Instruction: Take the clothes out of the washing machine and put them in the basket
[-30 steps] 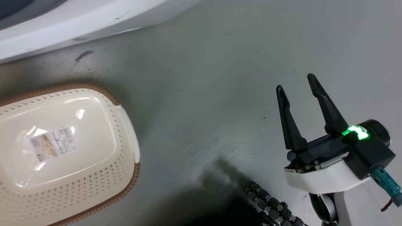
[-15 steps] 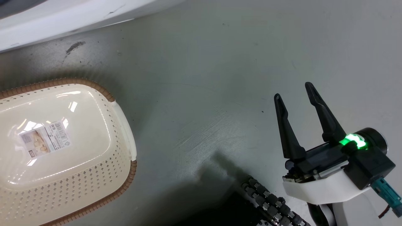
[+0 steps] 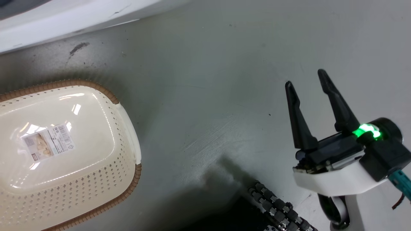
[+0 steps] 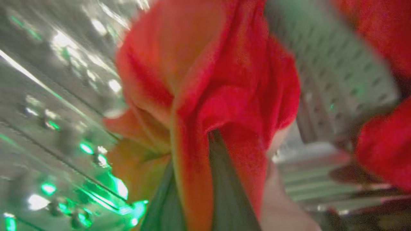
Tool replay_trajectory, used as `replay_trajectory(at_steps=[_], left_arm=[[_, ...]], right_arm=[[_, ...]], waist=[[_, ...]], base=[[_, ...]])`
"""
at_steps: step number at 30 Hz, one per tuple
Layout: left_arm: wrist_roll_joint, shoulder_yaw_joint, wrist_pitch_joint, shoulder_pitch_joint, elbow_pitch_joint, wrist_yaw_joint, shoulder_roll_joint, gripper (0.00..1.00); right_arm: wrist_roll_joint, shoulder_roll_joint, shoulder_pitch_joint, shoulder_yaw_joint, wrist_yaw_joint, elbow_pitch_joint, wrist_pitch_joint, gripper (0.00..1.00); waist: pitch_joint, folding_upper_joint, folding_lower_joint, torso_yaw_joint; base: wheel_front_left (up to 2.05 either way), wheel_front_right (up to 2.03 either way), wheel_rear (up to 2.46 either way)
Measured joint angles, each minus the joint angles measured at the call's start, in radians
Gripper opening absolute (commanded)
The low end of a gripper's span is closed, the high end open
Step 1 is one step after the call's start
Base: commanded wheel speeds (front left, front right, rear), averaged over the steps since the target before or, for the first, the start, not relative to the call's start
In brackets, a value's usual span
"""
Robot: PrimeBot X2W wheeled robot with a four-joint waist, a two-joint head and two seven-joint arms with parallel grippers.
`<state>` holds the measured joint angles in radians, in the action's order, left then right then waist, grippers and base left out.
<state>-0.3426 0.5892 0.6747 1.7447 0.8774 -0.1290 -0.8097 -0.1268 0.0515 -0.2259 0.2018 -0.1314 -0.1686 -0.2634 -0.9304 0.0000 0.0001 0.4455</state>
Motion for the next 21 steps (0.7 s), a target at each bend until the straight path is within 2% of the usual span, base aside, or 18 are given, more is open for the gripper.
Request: replay_trajectory(at_steps=[2, 5, 9, 10, 11, 12, 13, 19, 21], left_arm=[[-0.012, -0.009, -0.096, -0.016, -0.009, 0.000, 0.007, 0.00], [-0.054, -0.022, -0.222, -0.097, 0.008, 0.002, 0.054, 0.00], [-0.077, -0.041, -0.415, -0.181, 0.036, 0.025, 0.090, 0.00], [-0.077, -0.041, -0.415, -0.181, 0.036, 0.025, 0.090, 0.00], [-0.076, -0.042, -0.463, -0.198, 0.043, 0.035, 0.098, 0.00], [-0.077, -0.046, -0.569, -0.250, 0.058, 0.061, 0.126, 0.00], [-0.087, -0.050, -0.617, -0.281, 0.064, 0.065, 0.146, 0.00], [-0.118, -0.055, -0.860, -0.451, 0.098, 0.084, 0.231, 0.00], [-0.128, -0.059, -0.903, -0.498, 0.101, 0.088, 0.259, 0.00]], right_arm=[[0.000, -0.001, -0.014, -0.022, 0.000, 0.007, 0.000, 1.00], [0.008, 0.000, -0.021, -0.051, 0.000, 0.016, 0.000, 1.00], [0.041, -0.001, -0.026, -0.082, 0.000, 0.034, 0.000, 1.00], [0.041, -0.001, -0.026, -0.082, 0.000, 0.034, 0.000, 1.00], [0.042, -0.001, -0.026, -0.094, 0.000, 0.037, 0.000, 1.00], [0.061, -0.001, -0.025, -0.116, 0.000, 0.042, 0.000, 1.00], [0.066, -0.002, -0.022, -0.126, 0.000, 0.045, 0.000, 1.00], [0.104, -0.001, -0.002, -0.155, 0.000, 0.073, 0.000, 1.00], [0.115, -0.002, 0.011, -0.159, 0.000, 0.082, 0.000, 1.00]], waist=[[0.012, 0.0000, 0.0000, -0.001], [0.039, 0.0000, 0.0000, -0.021], [0.094, 0.0000, 0.0000, -0.057], [0.094, 0.0000, 0.0000, -0.057], [0.109, 0.0000, 0.0000, -0.066], [0.142, 0.0000, -0.0001, -0.086], [0.159, 0.0000, 0.0000, -0.097], [0.273, 0.0000, 0.0000, -0.158], [0.313, 0.0000, -0.0002, -0.176]], base=[[0.00, 0.00, 0.00], [0.00, 0.00, 0.00], [0.00, 0.00, 0.00], [0.00, 0.00, 0.00], [0.00, 0.00, 0.00], [0.00, 0.00, 0.00], [0.00, 0.00, 0.00], [0.00, 0.00, 0.00], [0.00, 0.00, 0.00]])
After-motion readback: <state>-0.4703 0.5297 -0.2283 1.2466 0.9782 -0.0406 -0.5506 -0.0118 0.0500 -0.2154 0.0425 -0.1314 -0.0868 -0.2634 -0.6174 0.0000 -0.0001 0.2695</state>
